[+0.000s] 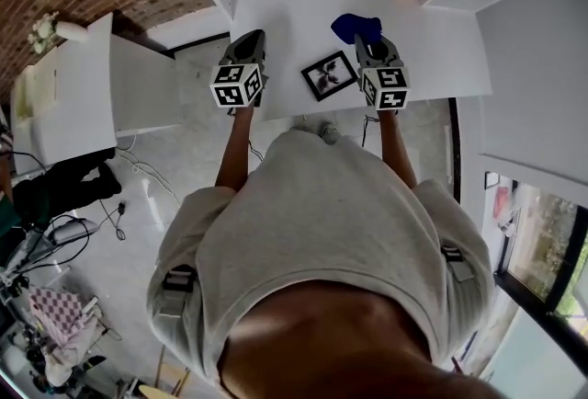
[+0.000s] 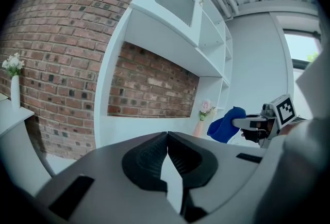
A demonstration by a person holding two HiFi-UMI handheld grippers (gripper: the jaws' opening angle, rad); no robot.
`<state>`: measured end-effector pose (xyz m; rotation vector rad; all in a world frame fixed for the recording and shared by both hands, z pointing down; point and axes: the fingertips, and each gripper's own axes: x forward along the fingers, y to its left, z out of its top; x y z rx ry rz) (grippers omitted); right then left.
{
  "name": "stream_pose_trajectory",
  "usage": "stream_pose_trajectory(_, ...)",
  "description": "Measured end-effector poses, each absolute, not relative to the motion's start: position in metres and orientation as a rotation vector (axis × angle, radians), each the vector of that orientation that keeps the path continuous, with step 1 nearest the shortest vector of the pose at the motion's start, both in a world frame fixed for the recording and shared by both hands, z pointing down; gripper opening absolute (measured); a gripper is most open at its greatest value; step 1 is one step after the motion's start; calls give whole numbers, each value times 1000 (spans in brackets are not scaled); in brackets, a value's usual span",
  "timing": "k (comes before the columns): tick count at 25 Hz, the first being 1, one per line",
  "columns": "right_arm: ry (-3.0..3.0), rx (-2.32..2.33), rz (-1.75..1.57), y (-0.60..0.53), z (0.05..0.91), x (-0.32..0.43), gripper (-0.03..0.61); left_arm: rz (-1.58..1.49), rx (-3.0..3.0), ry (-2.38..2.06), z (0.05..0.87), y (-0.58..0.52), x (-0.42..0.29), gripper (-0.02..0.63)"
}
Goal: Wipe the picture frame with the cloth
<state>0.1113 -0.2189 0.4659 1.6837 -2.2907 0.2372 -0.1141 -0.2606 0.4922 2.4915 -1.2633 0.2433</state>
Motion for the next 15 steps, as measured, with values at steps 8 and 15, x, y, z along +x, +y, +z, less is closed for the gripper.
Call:
stream_pose_trajectory(8, -2356, 1579, 261, -226, 475, 117, 55, 284, 2400, -1318, 514, -245, -101, 17)
stream_pose_trajectory(15, -2366, 1504, 315, -218, 494, 114, 55, 330, 2338, -1332, 533, -221, -104, 17)
